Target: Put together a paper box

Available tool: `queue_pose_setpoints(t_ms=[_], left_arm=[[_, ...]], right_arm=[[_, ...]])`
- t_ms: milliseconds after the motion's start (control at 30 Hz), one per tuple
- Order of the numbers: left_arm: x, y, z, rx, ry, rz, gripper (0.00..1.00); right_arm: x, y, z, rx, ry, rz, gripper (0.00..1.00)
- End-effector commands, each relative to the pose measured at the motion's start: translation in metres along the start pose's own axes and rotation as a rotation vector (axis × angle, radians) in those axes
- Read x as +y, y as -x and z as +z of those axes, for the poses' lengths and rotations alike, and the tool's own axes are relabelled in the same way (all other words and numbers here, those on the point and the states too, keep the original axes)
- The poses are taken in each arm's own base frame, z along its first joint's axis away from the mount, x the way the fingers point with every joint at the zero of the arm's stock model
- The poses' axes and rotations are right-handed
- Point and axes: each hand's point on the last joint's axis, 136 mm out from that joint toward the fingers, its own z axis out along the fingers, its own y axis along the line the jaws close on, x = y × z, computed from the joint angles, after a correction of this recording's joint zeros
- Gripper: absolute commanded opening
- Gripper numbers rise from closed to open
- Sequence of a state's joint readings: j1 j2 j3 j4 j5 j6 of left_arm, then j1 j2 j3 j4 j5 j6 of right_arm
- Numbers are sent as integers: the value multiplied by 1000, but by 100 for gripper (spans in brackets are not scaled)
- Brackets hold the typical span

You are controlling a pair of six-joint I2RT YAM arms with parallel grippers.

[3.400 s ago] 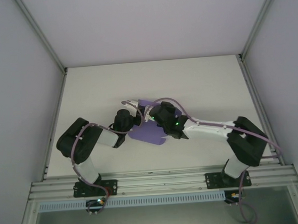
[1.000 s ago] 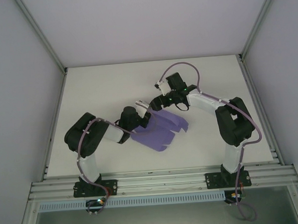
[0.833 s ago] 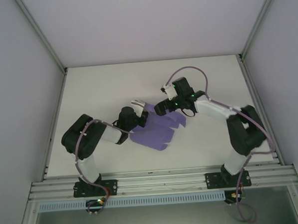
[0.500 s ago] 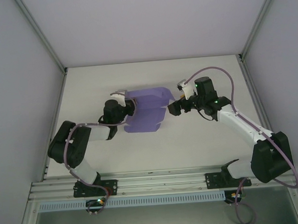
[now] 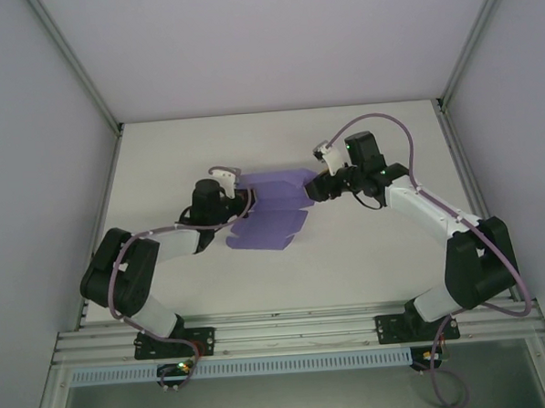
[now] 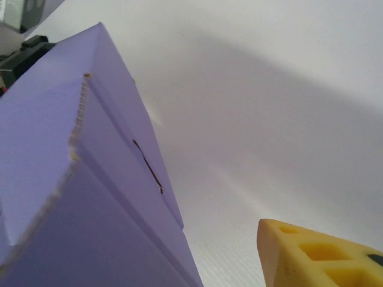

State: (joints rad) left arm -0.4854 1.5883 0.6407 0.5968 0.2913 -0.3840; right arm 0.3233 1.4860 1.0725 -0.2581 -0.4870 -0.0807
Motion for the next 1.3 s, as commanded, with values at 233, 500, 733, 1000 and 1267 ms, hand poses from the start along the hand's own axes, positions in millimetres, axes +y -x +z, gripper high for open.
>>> queue_pose_setpoints(t_ms=[233, 500, 733, 1000, 1267], left_arm=[[45, 12, -12, 9, 319, -5, 0], [117, 4, -47, 103, 852, -26, 0], [133, 3, -62, 101, 981, -116, 0], [93, 20, -31, 71, 701, -56, 3], [13, 36, -33, -96, 181, 30, 36]], right_arm=[[13, -1, -10, 26, -3, -15, 0], [29, 11, -32, -29, -107, -94, 0], [35, 15, -34, -43, -112, -113, 0], [45, 14, -25, -37, -53, -124, 0], [56, 4, -17, -2, 55, -115, 0]])
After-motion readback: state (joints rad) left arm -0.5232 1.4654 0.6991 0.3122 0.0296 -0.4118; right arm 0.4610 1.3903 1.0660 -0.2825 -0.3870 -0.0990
